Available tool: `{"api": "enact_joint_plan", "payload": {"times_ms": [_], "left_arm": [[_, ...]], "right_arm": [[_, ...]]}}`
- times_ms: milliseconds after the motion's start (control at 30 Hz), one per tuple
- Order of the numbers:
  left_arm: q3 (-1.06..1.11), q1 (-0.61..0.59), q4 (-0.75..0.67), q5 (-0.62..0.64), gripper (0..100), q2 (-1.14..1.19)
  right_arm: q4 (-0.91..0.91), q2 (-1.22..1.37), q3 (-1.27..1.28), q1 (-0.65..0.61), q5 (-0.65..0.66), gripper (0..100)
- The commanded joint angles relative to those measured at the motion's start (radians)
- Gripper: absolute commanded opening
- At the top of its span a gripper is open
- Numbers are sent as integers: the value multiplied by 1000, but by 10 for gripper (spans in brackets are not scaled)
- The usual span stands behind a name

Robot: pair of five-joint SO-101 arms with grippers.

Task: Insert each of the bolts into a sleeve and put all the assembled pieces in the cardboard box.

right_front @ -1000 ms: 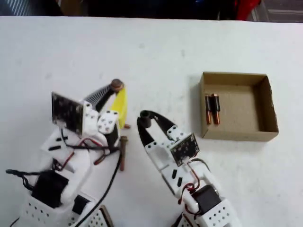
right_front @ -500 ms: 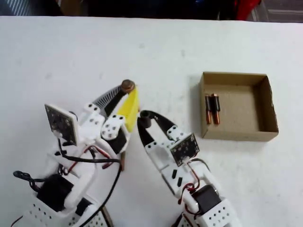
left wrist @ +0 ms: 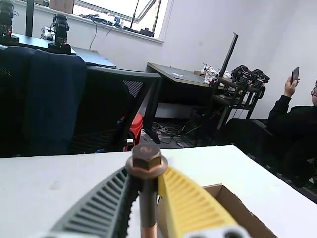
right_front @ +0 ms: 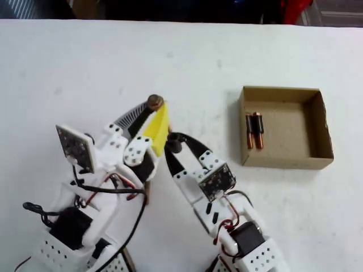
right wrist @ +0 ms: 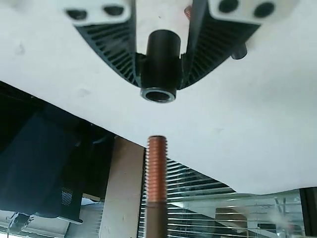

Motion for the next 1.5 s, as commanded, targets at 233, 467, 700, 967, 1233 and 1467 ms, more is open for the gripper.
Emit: {"api": "enact_joint_plan", "payload": {"times_ms": [233,467,700,967,1233,1467], "left_arm": [[41,10,-43,12,20,-22],[48,12,-40,14,20,-22],[101,18,-43,17,20,-22],[160,19,-44,17,20,-22],[160,93,-44,11,20,-22],[163,93,-37,11,20,-22]], "right_arm": [[-59,-15,3,-2,21,17],[-59,-15,8,-2,21,17],[-59,-15,8,-2,21,17],[-58,-15,8,-2,21,17],[-56,-15,8,-2,21,17],[-54,-15,8,-2,21,17]]}}
